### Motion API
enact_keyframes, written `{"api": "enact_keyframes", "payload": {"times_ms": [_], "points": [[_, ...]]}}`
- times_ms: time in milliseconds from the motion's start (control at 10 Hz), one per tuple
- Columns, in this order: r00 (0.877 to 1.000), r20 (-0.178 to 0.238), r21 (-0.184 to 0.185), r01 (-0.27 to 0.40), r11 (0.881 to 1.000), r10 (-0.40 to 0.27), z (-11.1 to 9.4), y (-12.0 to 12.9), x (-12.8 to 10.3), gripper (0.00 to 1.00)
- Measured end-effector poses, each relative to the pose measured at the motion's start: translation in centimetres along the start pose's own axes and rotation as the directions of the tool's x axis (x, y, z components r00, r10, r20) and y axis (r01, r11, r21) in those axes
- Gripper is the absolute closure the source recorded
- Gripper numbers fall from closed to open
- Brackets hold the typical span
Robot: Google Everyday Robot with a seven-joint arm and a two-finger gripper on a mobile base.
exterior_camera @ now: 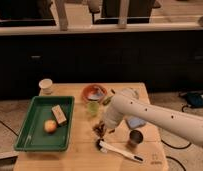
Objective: Place grapes in table surface
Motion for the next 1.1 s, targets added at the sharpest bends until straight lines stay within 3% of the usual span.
{"api": "enact_keyframes", "payload": {"times_ms": [400,800,1100], "points": [[0.999,0.001,-0.005,-0.050,0.999,0.050,0.9,-0.5,2.4,1.00],[0.992,0.007,-0.021,-0.128,0.991,0.129,2.9,0.3,5.3,1.00],[0.987,0.006,-0.034,-0.163,0.986,0.164,3.5,1.0,6.3,1.00]]}}
